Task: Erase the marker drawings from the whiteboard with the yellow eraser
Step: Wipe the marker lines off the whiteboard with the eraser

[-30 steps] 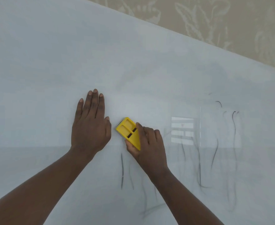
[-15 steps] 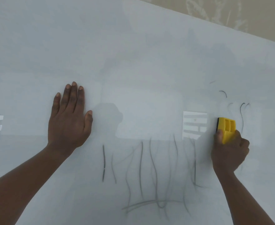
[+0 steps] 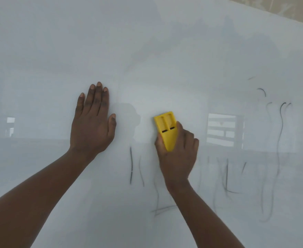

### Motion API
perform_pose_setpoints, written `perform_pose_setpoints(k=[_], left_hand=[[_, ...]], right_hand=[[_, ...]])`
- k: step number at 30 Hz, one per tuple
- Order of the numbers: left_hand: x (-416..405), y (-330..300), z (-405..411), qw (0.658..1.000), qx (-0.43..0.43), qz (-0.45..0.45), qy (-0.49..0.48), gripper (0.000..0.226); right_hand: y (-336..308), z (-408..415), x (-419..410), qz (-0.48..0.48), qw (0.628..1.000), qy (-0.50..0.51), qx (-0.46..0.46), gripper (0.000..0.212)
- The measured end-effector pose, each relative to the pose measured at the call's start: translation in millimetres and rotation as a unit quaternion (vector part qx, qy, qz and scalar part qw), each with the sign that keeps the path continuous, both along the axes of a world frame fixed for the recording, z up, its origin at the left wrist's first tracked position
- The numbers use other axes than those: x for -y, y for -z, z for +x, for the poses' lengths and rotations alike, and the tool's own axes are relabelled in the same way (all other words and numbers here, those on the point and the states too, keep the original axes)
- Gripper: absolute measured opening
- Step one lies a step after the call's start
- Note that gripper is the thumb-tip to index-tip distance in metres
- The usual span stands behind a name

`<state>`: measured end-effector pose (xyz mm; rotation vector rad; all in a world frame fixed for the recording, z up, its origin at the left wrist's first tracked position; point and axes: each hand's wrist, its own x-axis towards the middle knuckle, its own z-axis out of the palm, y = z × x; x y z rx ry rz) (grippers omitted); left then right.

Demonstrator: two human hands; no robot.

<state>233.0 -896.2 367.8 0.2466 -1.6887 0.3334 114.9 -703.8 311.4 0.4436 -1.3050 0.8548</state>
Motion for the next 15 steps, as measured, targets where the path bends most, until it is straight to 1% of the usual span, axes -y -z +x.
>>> perform_pose_setpoints(k=[3,7,11,13,15], left_hand=[[0.2,2.6,1.4,1.000,0.003,0.001,0.006,0.065],[-4.3,3.8,2.1,1.000,0.000,0.014,0.021,0.063],[-12.4,18.4,-1.4,1.000,0.011,0.018,0.024,0.066],[-18.0,29.0,-4.2,0.999,0.024,0.012,0.020,0.067],[-21.5,37.3,-6.0,0.999,0.031,0.012,0.017,0.069]], right_hand=[[28.2,32.0,39.4,0.061,0.998,-0.012,-0.025,0.052],[88.2,56.2,61.4,0.128,0.992,-0.005,-0.007,0.051],[145.9,54.1,45.6,0.206,0.978,0.025,-0.019,0.055],[157.6,44.0,27.7,0.221,0.974,0.042,-0.018,0.056],[165.1,29.4,4.5,0.216,0.975,0.056,-0.003,0.057]])
